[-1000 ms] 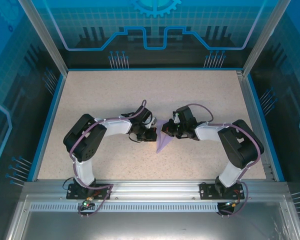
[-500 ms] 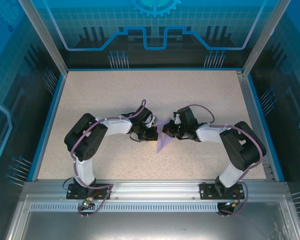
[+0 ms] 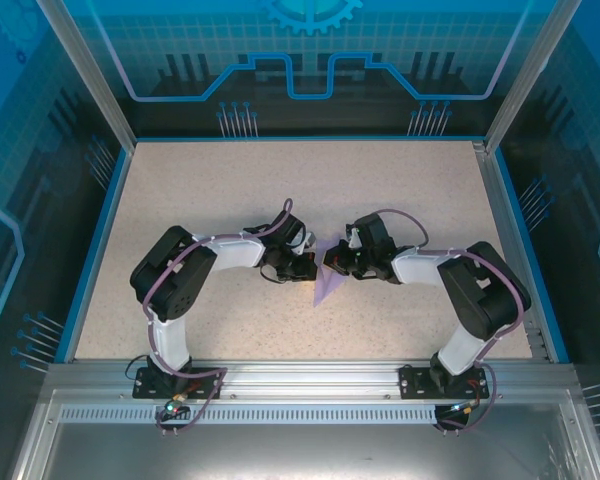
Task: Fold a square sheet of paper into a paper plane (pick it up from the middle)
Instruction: Fourth fold the wing at the center of the table.
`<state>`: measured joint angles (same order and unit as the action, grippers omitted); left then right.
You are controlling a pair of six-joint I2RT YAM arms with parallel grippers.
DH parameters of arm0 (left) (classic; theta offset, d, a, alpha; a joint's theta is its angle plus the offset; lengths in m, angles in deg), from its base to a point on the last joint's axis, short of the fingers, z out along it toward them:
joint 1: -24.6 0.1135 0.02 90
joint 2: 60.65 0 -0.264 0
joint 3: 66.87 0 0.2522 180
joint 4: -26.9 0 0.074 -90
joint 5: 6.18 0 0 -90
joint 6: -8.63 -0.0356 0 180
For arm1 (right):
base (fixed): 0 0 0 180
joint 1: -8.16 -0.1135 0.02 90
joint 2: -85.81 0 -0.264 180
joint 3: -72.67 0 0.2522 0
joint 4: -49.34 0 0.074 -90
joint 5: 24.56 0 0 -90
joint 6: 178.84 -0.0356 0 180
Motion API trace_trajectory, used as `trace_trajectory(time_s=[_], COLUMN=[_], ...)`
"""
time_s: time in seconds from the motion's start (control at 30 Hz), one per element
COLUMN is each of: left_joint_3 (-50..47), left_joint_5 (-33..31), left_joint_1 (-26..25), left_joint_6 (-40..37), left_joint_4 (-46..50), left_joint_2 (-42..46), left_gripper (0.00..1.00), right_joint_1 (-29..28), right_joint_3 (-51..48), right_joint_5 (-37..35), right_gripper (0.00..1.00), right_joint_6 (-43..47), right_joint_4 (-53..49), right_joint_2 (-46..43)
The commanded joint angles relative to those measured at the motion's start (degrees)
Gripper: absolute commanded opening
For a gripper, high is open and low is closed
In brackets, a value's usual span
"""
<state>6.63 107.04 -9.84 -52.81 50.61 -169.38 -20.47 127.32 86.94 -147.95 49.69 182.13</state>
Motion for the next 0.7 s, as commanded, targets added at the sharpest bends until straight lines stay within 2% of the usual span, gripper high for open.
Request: trace_trajectory(time_s=[0.0,0.67], left_joint_3=[0.24,-2.87], left_joint_5=[0.42,0.75], left_joint_1=[-0.31,0.01], left_joint_6=[0.02,-0.24], left_joint_4=[-1.67,-3.17], left_joint_2=[-1.75,0.25], left_gripper=[0.03,0.00], right_joint_1=[-0.60,-0.81], right_joint_3=[1.68,4.64], right_joint_5=[0.91,-0.58], right_gripper=[0.00,0.00], right_joint_6=[-0.62,-2.81], right_joint_4=[0.57,3.01], right_joint_2=[1.68,7.06])
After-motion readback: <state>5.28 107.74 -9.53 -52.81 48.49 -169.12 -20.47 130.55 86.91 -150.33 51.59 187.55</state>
